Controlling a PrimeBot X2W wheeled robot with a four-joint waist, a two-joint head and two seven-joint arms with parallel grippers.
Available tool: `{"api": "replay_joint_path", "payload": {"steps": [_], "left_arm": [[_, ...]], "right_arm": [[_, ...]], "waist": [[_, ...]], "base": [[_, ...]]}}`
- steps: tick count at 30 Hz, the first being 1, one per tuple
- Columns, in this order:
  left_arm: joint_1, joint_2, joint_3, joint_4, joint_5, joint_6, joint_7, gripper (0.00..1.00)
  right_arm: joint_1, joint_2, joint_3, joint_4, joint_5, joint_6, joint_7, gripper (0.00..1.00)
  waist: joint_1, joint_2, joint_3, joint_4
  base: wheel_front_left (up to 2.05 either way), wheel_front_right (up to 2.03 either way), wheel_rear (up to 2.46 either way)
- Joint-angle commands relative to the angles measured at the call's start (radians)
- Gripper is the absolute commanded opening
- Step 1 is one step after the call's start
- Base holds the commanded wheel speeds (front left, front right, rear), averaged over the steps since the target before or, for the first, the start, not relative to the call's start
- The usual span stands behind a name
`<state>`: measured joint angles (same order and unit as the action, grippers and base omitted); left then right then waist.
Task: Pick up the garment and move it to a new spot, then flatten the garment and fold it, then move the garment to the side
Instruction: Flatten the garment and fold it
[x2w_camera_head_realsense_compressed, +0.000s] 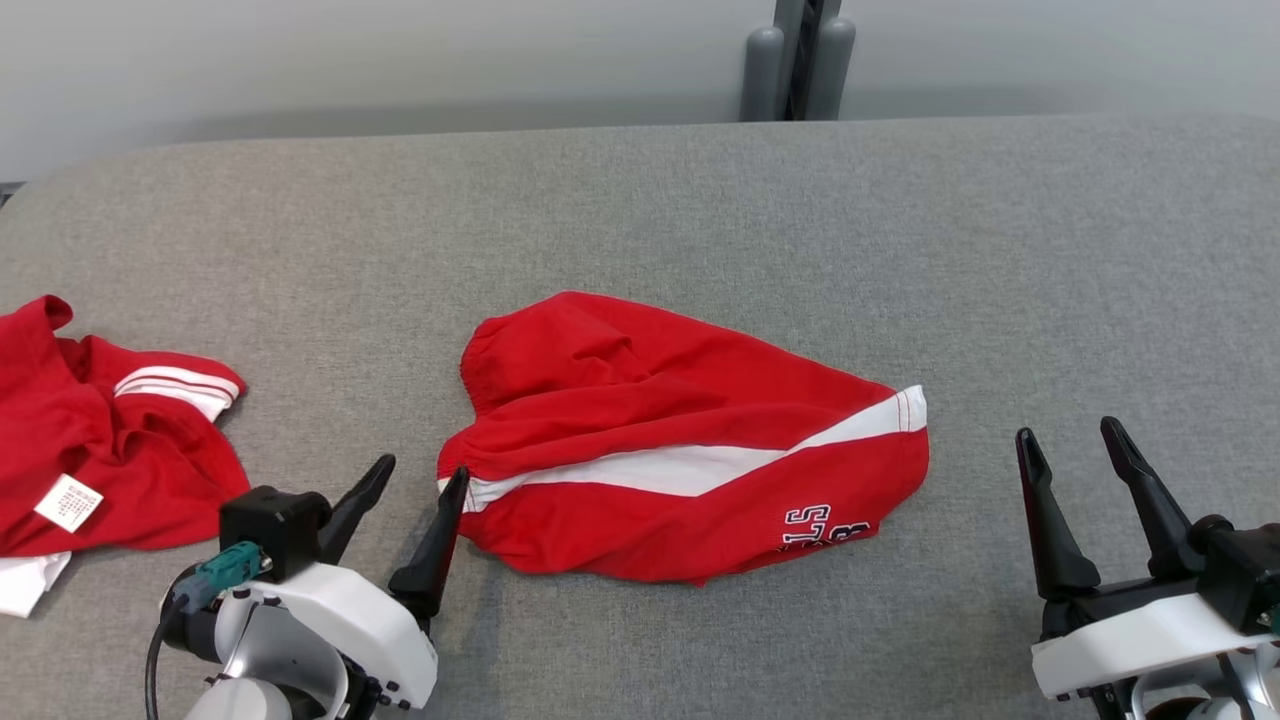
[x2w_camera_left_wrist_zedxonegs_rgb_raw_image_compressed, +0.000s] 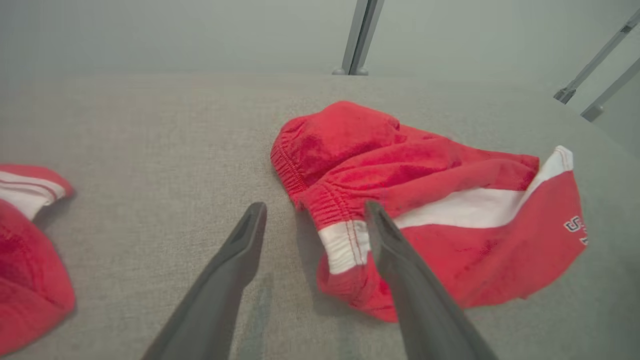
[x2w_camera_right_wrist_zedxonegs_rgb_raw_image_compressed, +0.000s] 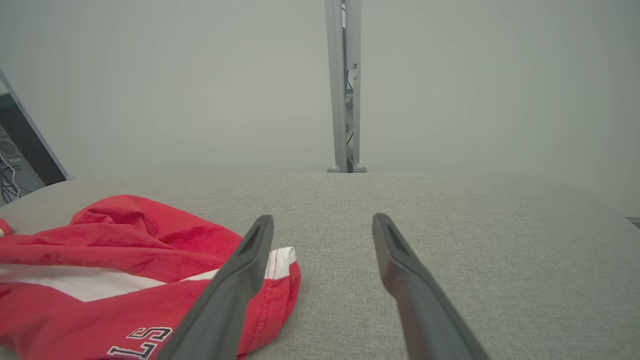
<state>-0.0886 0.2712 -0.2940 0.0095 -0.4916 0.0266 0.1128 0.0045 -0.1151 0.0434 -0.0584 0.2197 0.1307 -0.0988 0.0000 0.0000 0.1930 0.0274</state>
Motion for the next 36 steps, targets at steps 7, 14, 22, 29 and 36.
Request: {"api": "replay_joint_path", "payload": {"steps": [7, 14, 22, 29, 36], "left_arm": [[-0.019, 0.023, -0.007, 0.034, -0.067, -0.039, 0.093, 1.00], [-0.037, 0.021, -0.013, 0.044, -0.097, -0.067, 0.101, 0.00], [-0.062, 0.020, -0.025, 0.036, -0.082, -0.066, 0.101, 0.00], [-0.119, 0.003, -0.050, 0.055, -0.072, -0.080, 0.085, 0.00], [-0.157, -0.019, -0.064, 0.095, -0.066, -0.093, 0.043, 0.00]], "right_arm": [[-0.031, -0.008, 0.005, 0.015, 0.011, 0.000, -0.014, 1.00], [-0.069, -0.042, 0.026, 0.036, 0.054, 0.000, -0.011, 1.00], [-0.185, -0.186, 0.138, 0.123, 0.206, 0.000, 0.022, 1.00], [-0.327, -0.372, 0.378, 0.218, 0.369, 0.000, 0.070, 1.00], [-0.431, -0.460, 0.559, 0.258, 0.503, 0.000, 0.025, 0.00]], "waist": [[0.0000, 0.0000, 0.046, -0.013], [0.0000, 0.0000, 0.066, -0.012], [0.0000, 0.0000, 0.101, 0.001], [0.0000, 0.0000, 0.162, 0.049], [0.0000, 0.0000, 0.195, 0.079]], "base": [[0.00, 0.00, 0.00], [0.00, 0.00, 0.00], [0.00, 0.00, 0.00], [0.00, 0.00, 0.00], [0.00, 0.00, 0.00]]}}
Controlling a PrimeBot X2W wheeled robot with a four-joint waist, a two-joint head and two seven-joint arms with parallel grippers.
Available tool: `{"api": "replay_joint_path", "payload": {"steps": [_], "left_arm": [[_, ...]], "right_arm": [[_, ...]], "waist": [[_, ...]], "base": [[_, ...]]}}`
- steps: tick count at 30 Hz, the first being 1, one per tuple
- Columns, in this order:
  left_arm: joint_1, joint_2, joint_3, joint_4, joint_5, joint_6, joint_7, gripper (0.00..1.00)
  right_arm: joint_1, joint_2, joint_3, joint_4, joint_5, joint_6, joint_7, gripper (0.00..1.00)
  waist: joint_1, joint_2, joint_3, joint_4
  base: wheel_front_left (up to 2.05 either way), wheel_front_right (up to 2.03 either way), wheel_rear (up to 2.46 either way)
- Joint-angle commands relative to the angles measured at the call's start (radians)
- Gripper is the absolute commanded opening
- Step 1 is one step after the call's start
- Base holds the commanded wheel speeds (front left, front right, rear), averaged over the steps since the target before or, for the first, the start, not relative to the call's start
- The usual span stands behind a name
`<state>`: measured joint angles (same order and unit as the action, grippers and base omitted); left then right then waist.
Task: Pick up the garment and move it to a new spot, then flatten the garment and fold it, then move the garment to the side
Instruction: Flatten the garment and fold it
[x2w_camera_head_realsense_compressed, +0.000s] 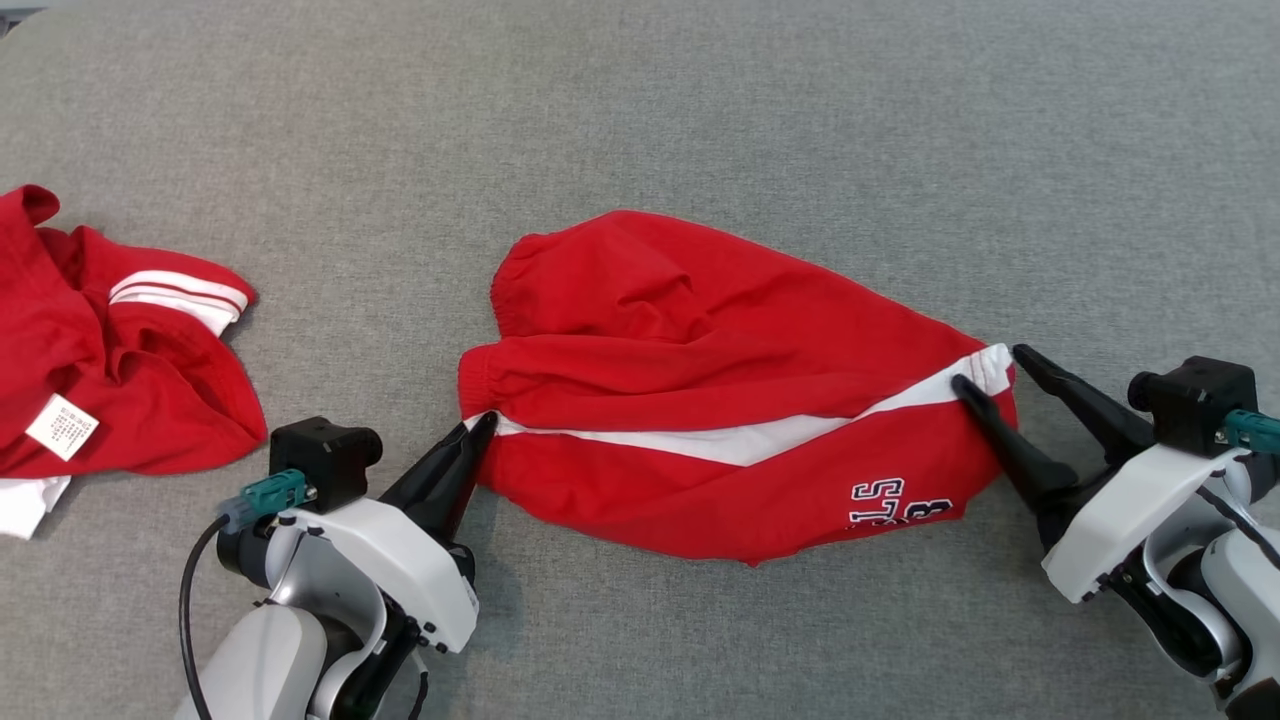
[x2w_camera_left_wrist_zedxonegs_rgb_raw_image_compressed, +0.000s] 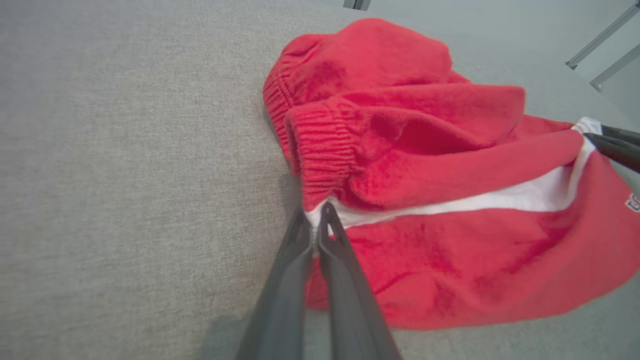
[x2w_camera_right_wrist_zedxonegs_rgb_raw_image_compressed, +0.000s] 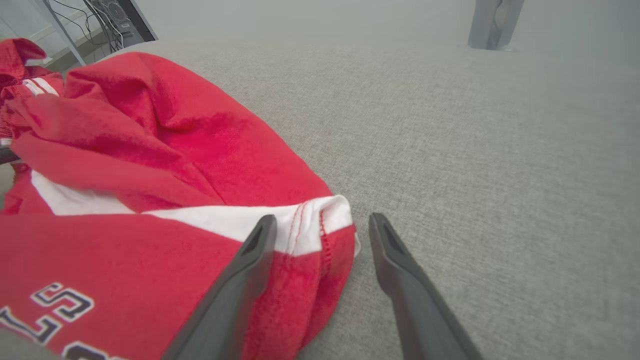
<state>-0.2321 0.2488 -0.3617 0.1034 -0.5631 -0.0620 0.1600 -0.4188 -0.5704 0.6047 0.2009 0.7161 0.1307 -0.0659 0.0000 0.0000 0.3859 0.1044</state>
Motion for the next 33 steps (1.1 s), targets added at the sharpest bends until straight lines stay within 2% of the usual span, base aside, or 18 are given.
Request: {"api": "replay_joint_path", "payload": {"steps": [1, 4, 8, 13, 17, 22, 28, 33], "left_arm": [[-0.017, 0.003, 0.007, 0.003, 0.007, -0.003, -0.015, 0.00], [-0.028, 0.001, 0.015, -0.003, 0.011, 0.003, -0.042, 0.00], [-0.034, -0.001, 0.037, -0.047, 0.013, 0.018, -0.084, 0.00], [-0.065, -0.001, 0.084, -0.148, -0.003, 0.040, -0.115, 0.00], [-0.103, -0.005, 0.117, -0.235, -0.032, 0.048, -0.114, 0.00], [-0.154, -0.005, 0.149, -0.341, -0.054, 0.058, -0.106, 0.00], [-0.180, 0.014, 0.188, -0.485, -0.043, 0.095, -0.090, 0.00], [-0.170, 0.019, 0.194, -0.560, -0.041, 0.112, -0.072, 0.00]], "right_arm": [[-0.014, -0.014, 0.009, 0.001, 0.017, 0.000, -0.016, 0.00], [-0.027, -0.032, 0.014, -0.002, 0.026, 0.000, -0.074, 0.00], [-0.020, -0.027, -0.018, -0.026, 0.015, 0.000, -0.149, 0.00], [-0.003, 0.019, -0.144, -0.111, -0.047, 0.000, -0.196, 0.00], [0.021, 0.074, -0.275, -0.216, -0.112, 0.000, -0.202, 0.00], [0.046, 0.117, -0.368, -0.360, -0.165, 0.000, -0.201, 0.00], [0.088, 0.137, -0.445, -0.488, -0.196, 0.000, -0.194, 0.00], [0.117, 0.161, -0.487, -0.539, -0.194, 0.000, -0.162, 0.00]], "waist": [[0.0000, 0.0000, 0.002, 0.004], [0.0000, 0.0000, 0.001, 0.005], [0.0000, 0.0000, -0.013, -0.003], [0.0000, 0.0000, -0.047, -0.022], [0.0000, 0.0000, -0.075, -0.037], [0.0000, 0.0000, -0.110, -0.059], [0.0000, 0.0000, -0.161, -0.090], [0.0000, 0.0000, -0.179, -0.103]], "base": [[0.00, 0.00, 0.00], [0.00, 0.00, 0.00], [0.00, 0.00, 0.00], [0.00, 0.00, 0.00], [0.00, 0.00, 0.00], [0.00, 0.00, 0.00], [0.00, 0.00, 0.00], [0.00, 0.00, 0.00]]}}
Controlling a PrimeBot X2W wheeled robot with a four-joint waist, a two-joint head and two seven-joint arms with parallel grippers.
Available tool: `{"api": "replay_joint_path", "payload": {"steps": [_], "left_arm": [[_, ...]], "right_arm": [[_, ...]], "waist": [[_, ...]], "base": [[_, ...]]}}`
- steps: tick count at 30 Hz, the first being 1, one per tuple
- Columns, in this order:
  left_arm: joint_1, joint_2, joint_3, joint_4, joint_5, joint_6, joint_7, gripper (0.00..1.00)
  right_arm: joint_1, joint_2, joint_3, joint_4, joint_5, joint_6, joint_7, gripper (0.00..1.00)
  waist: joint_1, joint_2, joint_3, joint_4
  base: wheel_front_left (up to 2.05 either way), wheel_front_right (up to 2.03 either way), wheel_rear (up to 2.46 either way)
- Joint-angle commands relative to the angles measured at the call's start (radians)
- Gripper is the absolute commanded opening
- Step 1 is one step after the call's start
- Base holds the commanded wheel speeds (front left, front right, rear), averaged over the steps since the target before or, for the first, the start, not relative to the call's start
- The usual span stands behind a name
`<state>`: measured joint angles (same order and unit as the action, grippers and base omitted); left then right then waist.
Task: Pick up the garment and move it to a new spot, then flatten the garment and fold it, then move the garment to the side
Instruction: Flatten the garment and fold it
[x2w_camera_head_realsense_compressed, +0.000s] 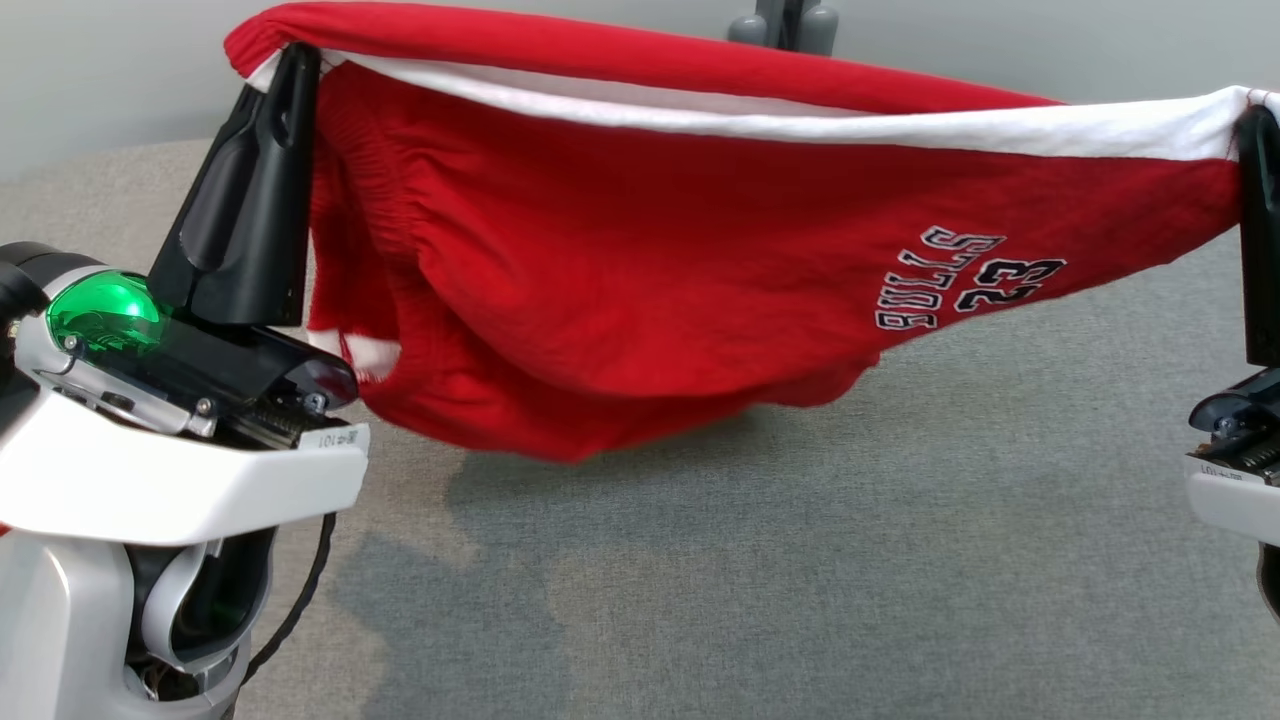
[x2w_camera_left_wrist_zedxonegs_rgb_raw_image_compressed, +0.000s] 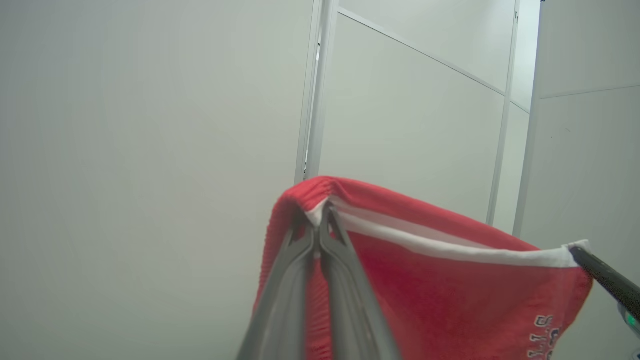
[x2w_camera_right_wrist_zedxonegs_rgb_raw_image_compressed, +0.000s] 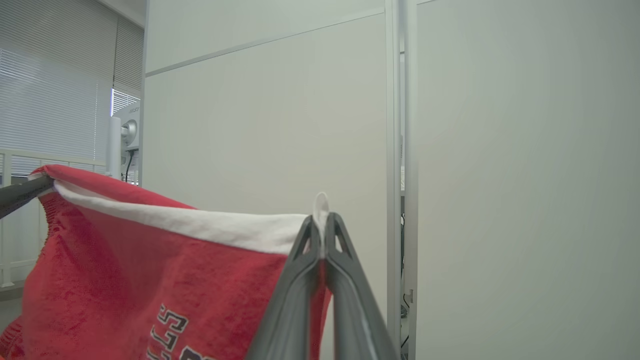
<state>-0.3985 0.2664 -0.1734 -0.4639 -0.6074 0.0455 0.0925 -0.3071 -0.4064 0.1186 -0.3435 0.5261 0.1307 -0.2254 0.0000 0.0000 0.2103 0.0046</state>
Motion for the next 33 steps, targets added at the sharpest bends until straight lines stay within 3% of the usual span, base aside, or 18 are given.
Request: {"api": "replay_joint_path", "payload": {"steps": [1, 8, 15, 17, 18, 24, 33], "left_arm": [[-0.001, 0.003, 0.003, -0.006, 0.001, 0.007, 0.000, 0.00], [-0.026, 0.014, -0.016, -0.004, 0.016, 0.006, 0.025, 0.00], [-0.173, -0.001, -0.056, 0.143, 0.022, -0.034, 0.029, 0.00], [-0.257, -0.018, -0.068, 0.231, 0.021, -0.055, 0.020, 0.00], [-0.357, -0.039, -0.080, 0.341, 0.020, -0.078, 0.008, 0.00], [-0.679, -0.085, -0.086, 0.731, 0.057, -0.105, -0.050, 0.00], [-1.010, -0.122, -0.074, 1.209, 0.089, -0.128, -0.214, 0.00]], "right_arm": [[0.012, 0.002, -0.004, -0.003, -0.004, 0.000, 0.007, 0.00], [0.001, 0.022, -0.008, -0.002, 0.006, 0.000, 0.030, 0.00], [-0.154, -0.004, 0.028, 0.127, 0.045, 0.000, 0.024, 0.00], [-0.237, -0.026, 0.053, 0.196, 0.051, 0.000, 0.027, 0.00], [-0.339, -0.039, 0.085, 0.270, 0.068, 0.000, 0.021, 0.00], [-0.669, -0.050, 0.203, 0.553, 0.100, 0.000, 0.009, 0.00], [-1.039, 0.053, 0.305, 0.956, 0.096, 0.000, -0.038, 0.00]], "waist": [[0.0000, 0.0000, -0.004, -0.005], [0.0000, 0.0000, -0.002, -0.016], [0.0000, 0.0000, 0.045, -0.024], [0.0000, 0.0000, 0.069, -0.024], [0.0000, 0.0000, 0.094, -0.023], [0.0000, 0.0000, 0.164, -0.019], [0.0000, 0.0000, 0.215, -0.035]], "base": [[0.00, 0.00, 0.00], [0.00, 0.00, 0.00], [0.00, 0.00, 0.00], [0.00, 0.00, 0.00], [0.00, 0.00, 0.00], [0.00, 0.00, 0.00], [0.00, 0.00, 0.00]]}}
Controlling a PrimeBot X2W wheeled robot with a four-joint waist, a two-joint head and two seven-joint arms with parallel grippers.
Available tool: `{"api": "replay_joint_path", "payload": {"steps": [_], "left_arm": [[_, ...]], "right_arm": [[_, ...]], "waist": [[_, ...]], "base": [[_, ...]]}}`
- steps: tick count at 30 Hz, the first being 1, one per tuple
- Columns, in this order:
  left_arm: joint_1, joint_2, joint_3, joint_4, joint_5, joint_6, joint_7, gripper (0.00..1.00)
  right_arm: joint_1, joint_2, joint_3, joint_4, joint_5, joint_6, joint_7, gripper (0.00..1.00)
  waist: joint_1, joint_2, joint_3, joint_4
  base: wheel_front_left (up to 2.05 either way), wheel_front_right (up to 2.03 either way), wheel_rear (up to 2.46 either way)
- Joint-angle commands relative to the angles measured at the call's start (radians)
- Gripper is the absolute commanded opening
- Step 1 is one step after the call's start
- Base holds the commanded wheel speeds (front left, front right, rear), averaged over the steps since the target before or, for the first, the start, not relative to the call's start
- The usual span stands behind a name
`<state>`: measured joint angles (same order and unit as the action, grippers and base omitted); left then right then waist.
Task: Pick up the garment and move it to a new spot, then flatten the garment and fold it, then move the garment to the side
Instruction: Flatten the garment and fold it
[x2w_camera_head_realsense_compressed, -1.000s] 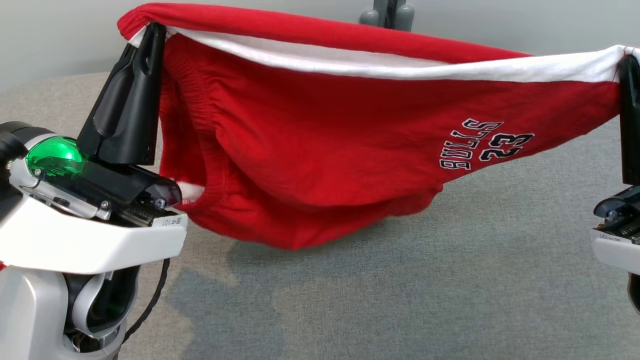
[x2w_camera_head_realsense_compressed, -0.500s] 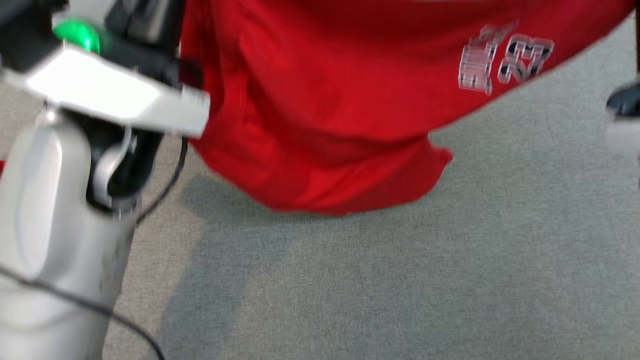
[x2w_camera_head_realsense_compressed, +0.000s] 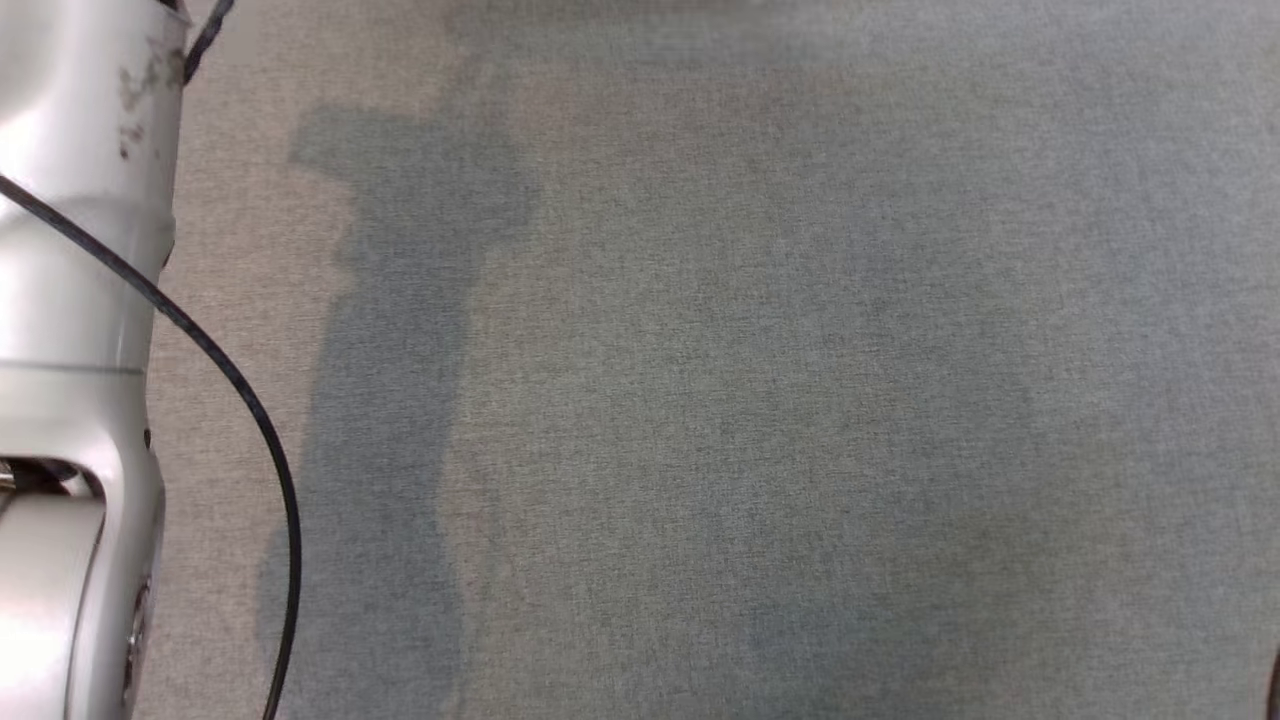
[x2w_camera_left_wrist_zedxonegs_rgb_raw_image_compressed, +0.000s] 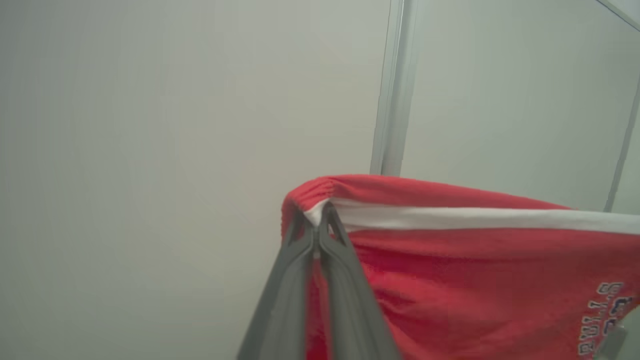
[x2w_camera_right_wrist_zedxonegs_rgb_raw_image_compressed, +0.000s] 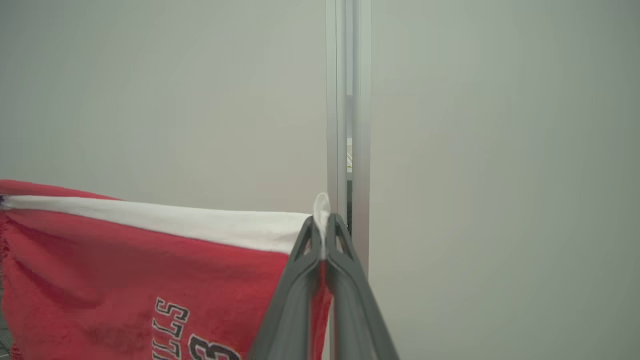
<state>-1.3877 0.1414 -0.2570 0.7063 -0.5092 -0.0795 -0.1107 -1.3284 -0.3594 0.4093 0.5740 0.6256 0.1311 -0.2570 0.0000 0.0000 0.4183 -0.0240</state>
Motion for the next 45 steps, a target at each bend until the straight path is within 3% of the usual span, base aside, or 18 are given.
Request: {"api": "replay_joint_path", "payload": {"steps": [1, 5, 12, 16, 21, 24, 29, 36, 40, 45], "left_arm": [[-0.036, 0.001, 0.013, 0.086, -0.016, -0.007, -0.016, 0.00], [-0.082, 0.001, 0.006, 0.239, -0.027, -0.025, -0.028, 0.00], [-0.048, -0.039, -0.033, 0.349, -0.065, -0.050, -0.066, 0.00], [0.070, -0.069, -0.105, 0.300, -0.129, -0.052, -0.104, 0.00], [0.289, -0.060, -0.197, 0.173, -0.212, -0.052, -0.138, 0.00], [0.482, -0.028, -0.260, 0.046, -0.235, -0.051, -0.149, 0.00], [0.704, 0.030, -0.308, -0.117, -0.274, -0.051, -0.148, 0.00], [0.947, 0.145, -0.351, -0.328, -0.330, -0.039, -0.020, 0.00], [1.068, 0.219, -0.358, -0.466, -0.355, 0.006, 0.054, 0.00], [1.220, 0.314, -0.356, -0.662, -0.394, 0.091, 0.147, 0.00]], "right_arm": [[-0.039, 0.023, 0.023, 0.076, 0.000, -0.001, -0.009, 0.00], [-0.094, 0.066, 0.090, 0.208, 0.018, -0.001, -0.010, 0.00], [-0.059, 0.068, 0.176, 0.239, 0.075, 0.000, -0.011, 0.00], [0.048, 0.039, 0.180, 0.176, 0.126, 0.000, -0.009, 0.00], [0.264, 0.001, 0.162, 0.051, 0.161, 0.000, -0.009, 0.00], [0.471, -0.027, 0.129, -0.100, 0.165, 0.000, -0.009, 0.00], [0.729, -0.057, 0.089, -0.247, 0.151, 0.000, -0.009, 0.00], [1.029, -0.069, 0.015, -0.393, 0.132, 0.000, -0.010, 0.00], [1.165, -0.071, 0.004, -0.446, 0.132, 0.000, -0.010, 0.00], [1.307, -0.075, -0.003, -0.520, 0.132, 0.000, 0.000, 0.00]], "waist": [[0.0000, 0.0000, 0.008, -0.009], [0.0000, 0.0000, 0.019, -0.016], [0.0000, 0.0000, 0.061, -0.002], [0.0000, 0.0000, 0.078, 0.010], [0.0000, 0.0000, 0.070, 0.017], [0.0000, 0.0000, 0.042, 0.026], [0.0000, 0.0000, -0.014, 0.032], [0.0000, 0.0000, -0.091, 0.028], [0.0000, 0.0000, -0.135, 0.026], [0.0000, 0.0000, -0.174, 0.025]], "base": [[0.00, 0.00, 0.00], [0.00, 0.00, 0.00], [0.00, 0.00, 0.00], [0.00, 0.00, 0.00], [0.00, 0.00, 0.00], [0.00, 0.00, 0.00], [0.00, 0.00, 0.00], [0.00, 0.00, 0.00], [0.00, 0.00, 0.00], [0.00, 0.00, 0.00]]}}
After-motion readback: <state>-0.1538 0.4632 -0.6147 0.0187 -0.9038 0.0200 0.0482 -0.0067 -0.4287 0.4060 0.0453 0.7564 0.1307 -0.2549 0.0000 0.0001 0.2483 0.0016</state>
